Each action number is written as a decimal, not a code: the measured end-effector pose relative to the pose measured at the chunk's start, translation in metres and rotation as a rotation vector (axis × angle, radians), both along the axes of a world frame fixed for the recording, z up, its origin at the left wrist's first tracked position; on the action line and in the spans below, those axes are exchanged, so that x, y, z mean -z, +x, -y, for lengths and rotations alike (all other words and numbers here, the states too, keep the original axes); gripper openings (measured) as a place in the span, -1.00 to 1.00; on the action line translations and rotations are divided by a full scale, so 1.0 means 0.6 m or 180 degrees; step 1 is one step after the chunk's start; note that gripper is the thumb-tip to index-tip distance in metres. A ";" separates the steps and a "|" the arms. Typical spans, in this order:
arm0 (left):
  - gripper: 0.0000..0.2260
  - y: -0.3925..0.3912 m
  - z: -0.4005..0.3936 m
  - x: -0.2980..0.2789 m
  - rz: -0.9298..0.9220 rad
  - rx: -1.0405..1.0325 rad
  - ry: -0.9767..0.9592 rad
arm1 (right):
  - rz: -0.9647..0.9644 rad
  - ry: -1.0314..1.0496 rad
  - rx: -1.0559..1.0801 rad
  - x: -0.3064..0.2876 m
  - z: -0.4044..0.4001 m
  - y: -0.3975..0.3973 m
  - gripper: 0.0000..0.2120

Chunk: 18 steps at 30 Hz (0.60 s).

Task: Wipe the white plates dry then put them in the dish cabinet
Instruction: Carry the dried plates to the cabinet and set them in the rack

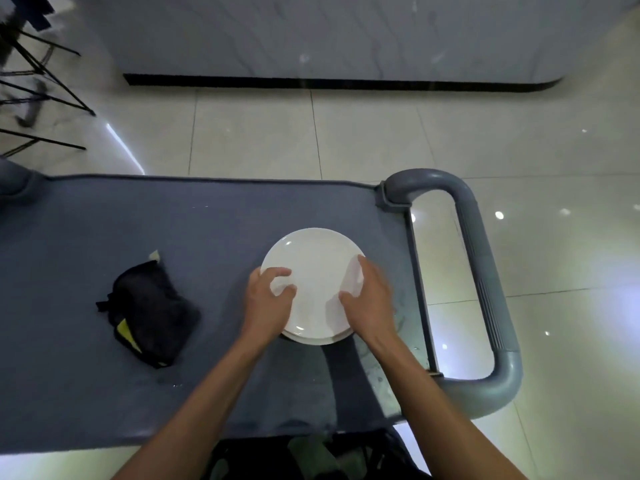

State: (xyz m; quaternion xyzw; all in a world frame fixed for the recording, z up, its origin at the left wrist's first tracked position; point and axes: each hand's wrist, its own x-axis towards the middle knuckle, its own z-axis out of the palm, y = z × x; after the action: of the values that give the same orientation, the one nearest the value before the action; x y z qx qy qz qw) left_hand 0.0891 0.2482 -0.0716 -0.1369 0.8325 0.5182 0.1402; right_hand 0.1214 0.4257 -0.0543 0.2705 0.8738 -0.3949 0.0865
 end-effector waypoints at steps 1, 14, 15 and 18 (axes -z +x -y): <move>-0.78 0.000 0.000 -0.002 0.0026 -0.0041 0.0049 | -0.0008 0.0020 0.0025 0.001 0.003 0.002 -0.30; -0.77 0.029 -0.021 -0.026 0.0077 -0.0734 0.0439 | -0.0043 -0.0111 0.0086 0.001 0.020 0.015 -0.32; -0.77 0.031 -0.020 -0.027 0.0056 -0.0759 0.0439 | -0.0073 -0.0164 0.0099 0.000 0.018 0.018 -0.31; -0.77 0.040 -0.019 -0.034 -0.0016 -0.0807 0.0412 | -0.0168 -0.0262 0.0170 -0.003 0.016 0.027 -0.30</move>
State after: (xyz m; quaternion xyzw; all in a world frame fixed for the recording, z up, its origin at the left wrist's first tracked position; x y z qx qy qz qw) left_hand 0.1132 0.2595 -0.0514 -0.2303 0.7737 0.5848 0.0800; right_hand 0.1378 0.4162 -0.0523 0.2795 0.8512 -0.4396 0.0640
